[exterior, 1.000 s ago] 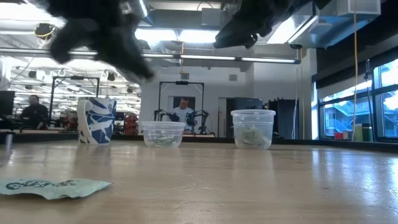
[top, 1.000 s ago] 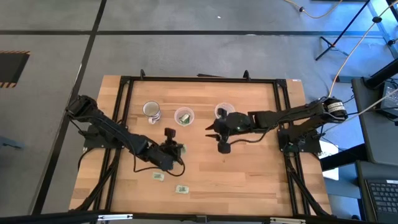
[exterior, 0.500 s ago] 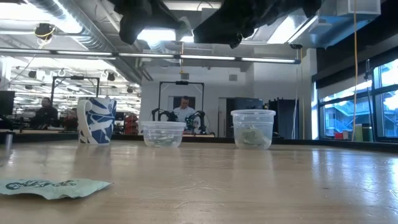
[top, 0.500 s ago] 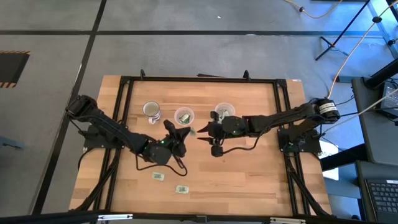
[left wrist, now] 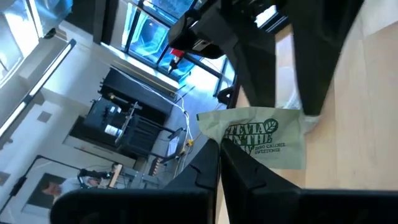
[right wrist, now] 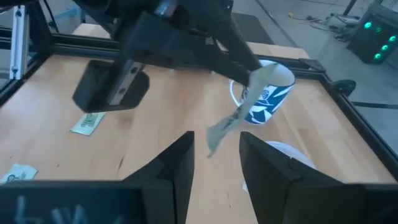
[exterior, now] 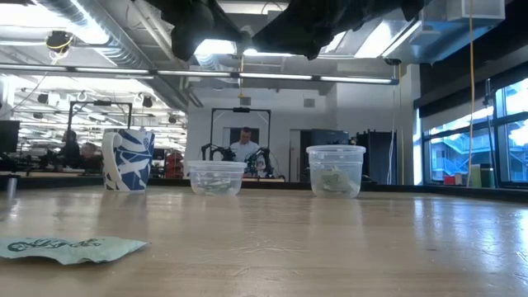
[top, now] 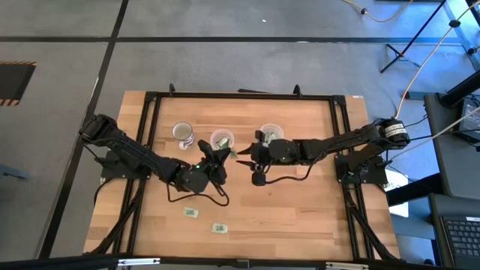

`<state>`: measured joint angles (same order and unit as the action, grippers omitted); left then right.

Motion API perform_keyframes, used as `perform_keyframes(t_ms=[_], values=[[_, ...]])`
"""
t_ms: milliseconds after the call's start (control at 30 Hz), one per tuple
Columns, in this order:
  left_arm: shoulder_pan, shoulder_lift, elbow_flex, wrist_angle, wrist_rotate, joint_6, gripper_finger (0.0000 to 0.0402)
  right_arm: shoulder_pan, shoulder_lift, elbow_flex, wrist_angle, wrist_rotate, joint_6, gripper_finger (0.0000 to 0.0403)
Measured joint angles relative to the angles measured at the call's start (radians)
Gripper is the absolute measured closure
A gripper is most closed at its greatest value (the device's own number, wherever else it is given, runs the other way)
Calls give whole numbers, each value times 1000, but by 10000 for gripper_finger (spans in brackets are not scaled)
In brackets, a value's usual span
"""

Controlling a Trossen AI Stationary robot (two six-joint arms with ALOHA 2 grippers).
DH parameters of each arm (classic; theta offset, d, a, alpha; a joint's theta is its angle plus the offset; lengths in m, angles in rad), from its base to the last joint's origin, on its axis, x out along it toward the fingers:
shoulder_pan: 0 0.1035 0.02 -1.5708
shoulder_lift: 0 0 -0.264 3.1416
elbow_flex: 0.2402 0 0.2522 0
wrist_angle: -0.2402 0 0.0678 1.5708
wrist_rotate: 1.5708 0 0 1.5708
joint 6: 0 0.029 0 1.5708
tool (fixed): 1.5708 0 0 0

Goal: Pick and place items into bin
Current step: Put the white stevia packet into the right transparent bin

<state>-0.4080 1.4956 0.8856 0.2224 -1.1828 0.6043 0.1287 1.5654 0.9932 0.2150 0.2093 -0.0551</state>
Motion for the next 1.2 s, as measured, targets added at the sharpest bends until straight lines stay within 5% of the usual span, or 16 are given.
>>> perform_keyframes(t_ms=[633,1067,1200], values=[[0,0,0,126,75,64,396,-2,0,0,82,3,54,275],[-1,0,0,125,88,73,386,-2,-1,0,81,3,42,389],[-1,0,0,125,86,73,362,-2,-1,0,78,3,30,393]])
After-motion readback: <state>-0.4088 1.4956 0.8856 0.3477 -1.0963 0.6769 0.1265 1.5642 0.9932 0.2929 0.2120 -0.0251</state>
